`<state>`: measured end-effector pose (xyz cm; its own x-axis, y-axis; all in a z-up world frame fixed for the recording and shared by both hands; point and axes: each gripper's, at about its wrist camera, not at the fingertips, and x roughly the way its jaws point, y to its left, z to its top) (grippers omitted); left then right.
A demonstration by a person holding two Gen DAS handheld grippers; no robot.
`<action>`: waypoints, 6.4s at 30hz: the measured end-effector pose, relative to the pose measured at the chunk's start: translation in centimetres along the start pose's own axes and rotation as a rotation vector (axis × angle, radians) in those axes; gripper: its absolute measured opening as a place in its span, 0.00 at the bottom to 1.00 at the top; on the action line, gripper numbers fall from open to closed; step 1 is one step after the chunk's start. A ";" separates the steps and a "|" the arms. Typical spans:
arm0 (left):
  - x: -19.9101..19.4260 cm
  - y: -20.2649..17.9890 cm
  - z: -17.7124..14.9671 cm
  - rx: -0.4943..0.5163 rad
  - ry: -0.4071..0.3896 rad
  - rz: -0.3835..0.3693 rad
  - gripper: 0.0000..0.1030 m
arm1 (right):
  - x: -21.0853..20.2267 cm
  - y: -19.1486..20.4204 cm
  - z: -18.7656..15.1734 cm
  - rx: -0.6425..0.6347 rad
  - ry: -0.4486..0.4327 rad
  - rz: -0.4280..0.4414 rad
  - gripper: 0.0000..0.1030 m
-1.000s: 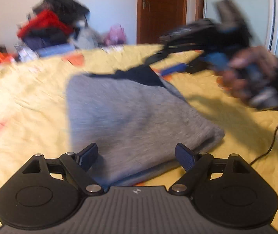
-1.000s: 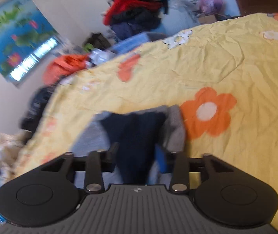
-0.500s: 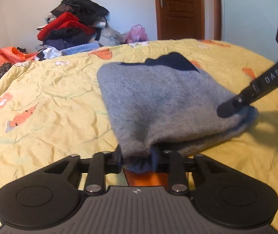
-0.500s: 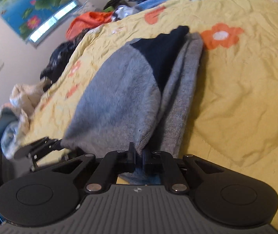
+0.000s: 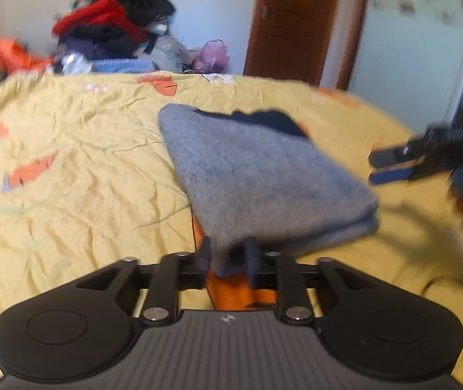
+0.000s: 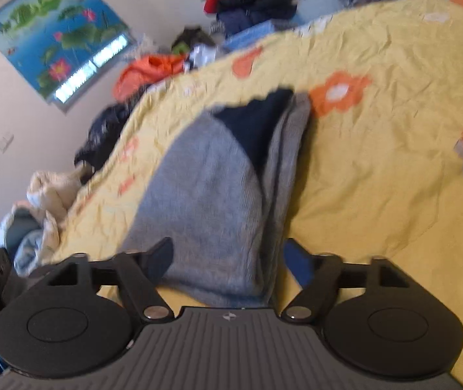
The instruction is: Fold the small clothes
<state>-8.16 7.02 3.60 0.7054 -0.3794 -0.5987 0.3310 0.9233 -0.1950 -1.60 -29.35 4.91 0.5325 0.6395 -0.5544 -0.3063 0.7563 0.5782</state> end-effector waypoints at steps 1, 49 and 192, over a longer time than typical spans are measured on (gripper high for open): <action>0.1 0.6 0.4 -0.056 -0.010 0.000 0.46 | -0.2 -0.4 0.6 0.015 -0.019 -0.005 0.76; 8.4 5.3 7.8 -0.385 0.068 -0.019 0.54 | 9.0 -3.7 8.3 0.121 -0.108 -0.208 0.79; 0.0 -6.6 -7.9 0.062 0.005 0.257 1.00 | -0.3 8.5 -16.6 -0.277 -0.076 -0.577 1.00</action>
<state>-15.25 1.38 -1.24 0.7680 -0.1319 -0.6267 0.1786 0.9839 0.0118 -17.46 -20.80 0.07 0.7237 0.1152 -0.6805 -0.1408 0.9899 0.0178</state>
